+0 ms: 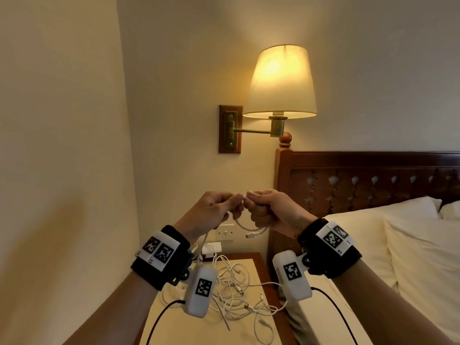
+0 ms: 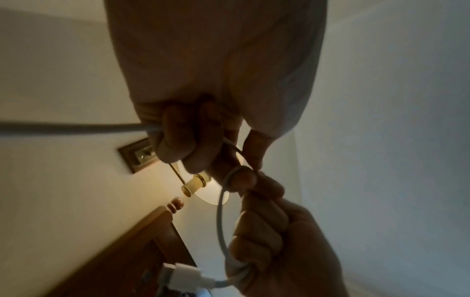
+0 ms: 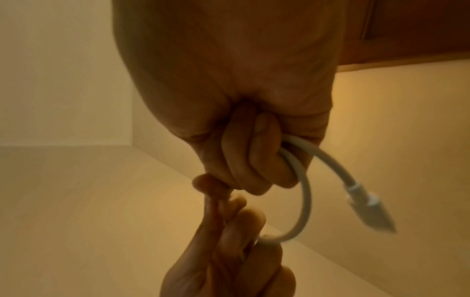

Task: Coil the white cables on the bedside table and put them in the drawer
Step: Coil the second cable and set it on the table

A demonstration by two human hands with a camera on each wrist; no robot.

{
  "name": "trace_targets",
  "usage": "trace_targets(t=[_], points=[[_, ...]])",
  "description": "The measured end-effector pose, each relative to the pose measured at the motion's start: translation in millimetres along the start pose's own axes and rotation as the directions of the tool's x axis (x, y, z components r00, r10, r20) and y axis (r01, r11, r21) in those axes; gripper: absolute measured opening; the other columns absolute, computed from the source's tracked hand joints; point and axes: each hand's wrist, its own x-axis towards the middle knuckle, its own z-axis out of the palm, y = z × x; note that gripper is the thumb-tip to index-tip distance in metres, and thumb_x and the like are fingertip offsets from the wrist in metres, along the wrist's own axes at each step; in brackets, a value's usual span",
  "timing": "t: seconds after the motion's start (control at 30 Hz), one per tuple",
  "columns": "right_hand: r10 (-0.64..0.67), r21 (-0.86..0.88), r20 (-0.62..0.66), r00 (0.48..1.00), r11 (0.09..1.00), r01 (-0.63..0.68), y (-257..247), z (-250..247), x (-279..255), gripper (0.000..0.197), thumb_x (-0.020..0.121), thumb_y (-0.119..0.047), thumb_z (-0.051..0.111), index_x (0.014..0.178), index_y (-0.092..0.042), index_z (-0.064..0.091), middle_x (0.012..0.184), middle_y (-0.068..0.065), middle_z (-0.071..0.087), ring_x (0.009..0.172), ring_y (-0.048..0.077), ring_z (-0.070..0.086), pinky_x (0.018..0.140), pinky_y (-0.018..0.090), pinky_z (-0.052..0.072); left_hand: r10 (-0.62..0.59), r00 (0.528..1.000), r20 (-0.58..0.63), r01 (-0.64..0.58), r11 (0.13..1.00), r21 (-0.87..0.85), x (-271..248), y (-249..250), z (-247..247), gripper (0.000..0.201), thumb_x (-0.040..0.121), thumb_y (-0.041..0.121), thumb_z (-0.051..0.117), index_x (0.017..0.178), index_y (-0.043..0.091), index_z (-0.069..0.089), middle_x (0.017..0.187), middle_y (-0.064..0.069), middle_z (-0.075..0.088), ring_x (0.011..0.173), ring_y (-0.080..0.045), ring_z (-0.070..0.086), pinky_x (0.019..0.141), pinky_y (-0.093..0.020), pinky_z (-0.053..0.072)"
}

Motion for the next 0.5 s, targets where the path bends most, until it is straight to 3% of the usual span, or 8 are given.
trace_targets(t=[0.03, 0.13, 0.23, 0.33, 0.4, 0.5], points=[[-0.004, -0.009, -0.007, 1.000, 1.000, 0.004, 0.3, 0.7, 1.3, 0.035, 0.104, -0.023, 0.037, 0.075, -0.013, 0.054, 0.052, -0.007, 0.031, 0.045, 0.008, 0.024, 0.044, 0.020, 0.021, -0.047, 0.999, 0.013, 0.047, 0.998, -0.043, -0.6, 1.6, -0.2, 0.040, 0.100, 0.035, 0.046, 0.100, 0.000, 0.066, 0.063, 0.007, 0.053, 0.051, -0.006, 0.037, 0.045, -0.015, 0.030], [-0.026, -0.100, -0.048, 0.999, 0.995, 0.022, 1.4, 5.7, 4.7, 0.034, 0.105, -0.026, 0.038, 0.080, -0.011, 0.055, 0.054, -0.007, 0.035, 0.048, 0.008, 0.028, 0.047, 0.018, 0.027, -0.105, 0.994, -0.036, 0.104, 0.994, -0.024, -0.1, 1.8, 3.0, 0.039, 0.101, 0.041, 0.041, 0.081, 0.015, 0.063, 0.059, 0.005, 0.042, 0.050, -0.006, 0.036, 0.047, -0.018, 0.031], [-0.074, -0.201, -0.125, 0.989, 0.978, 0.047, 7.2, 12.4, 8.9, 0.034, 0.105, -0.024, 0.037, 0.086, -0.006, 0.058, 0.057, -0.004, 0.038, 0.050, 0.009, 0.035, 0.053, 0.022, 0.034, -0.003, 0.987, -0.159, 0.012, 0.998, 0.058, 1.9, -5.8, 9.7, 0.040, 0.102, 0.038, 0.041, 0.074, 0.017, 0.060, 0.054, 0.005, 0.038, 0.046, -0.007, 0.032, 0.047, -0.023, 0.026], [-0.206, -0.389, -0.252, 0.946, 0.916, 0.096, 15.5, 11.9, 9.5, 0.027, 0.102, -0.017, 0.045, 0.096, -0.004, 0.067, 0.069, 0.005, 0.056, 0.065, 0.018, 0.057, 0.071, 0.034, 0.055, 0.057, 0.949, -0.312, -0.029, 0.995, 0.095, 0.6, -13.9, 13.7, 0.040, 0.102, 0.034, 0.042, 0.070, 0.017, 0.058, 0.047, 0.012, 0.042, 0.044, -0.002, 0.036, 0.050, -0.019, 0.031], [-0.266, -0.508, -0.315, 0.911, 0.858, 0.075, 18.9, 7.0, 4.9, 0.018, 0.098, -0.015, 0.054, 0.099, -0.009, 0.071, 0.083, 0.009, 0.067, 0.080, 0.021, 0.066, 0.082, 0.035, 0.058, 0.041, 0.927, -0.372, -0.015, 0.997, 0.074, 1.2, -20.0, 10.2, 0.041, 0.101, 0.037, 0.042, 0.066, 0.017, 0.049, 0.053, 0.006, 0.038, 0.048, -0.007, 0.032, 0.052, -0.026, 0.029], [-0.222, -0.579, -0.349, 0.911, 0.815, -0.023, 21.4, 1.9, -3.7, 0.013, 0.091, -0.020, 0.065, 0.096, -0.013, 0.073, 0.084, 0.003, 0.071, 0.076, 0.013, 0.065, 0.070, 0.025, 0.058, 0.015, 0.914, -0.406, 0.001, 0.999, 0.041, 2.1, -26.4, 4.0, 0.039, 0.102, 0.037, 0.041, 0.070, 0.015, 0.047, 0.054, 0.004, 0.035, 0.048, -0.008, 0.029, 0.052, -0.029, 0.027]])
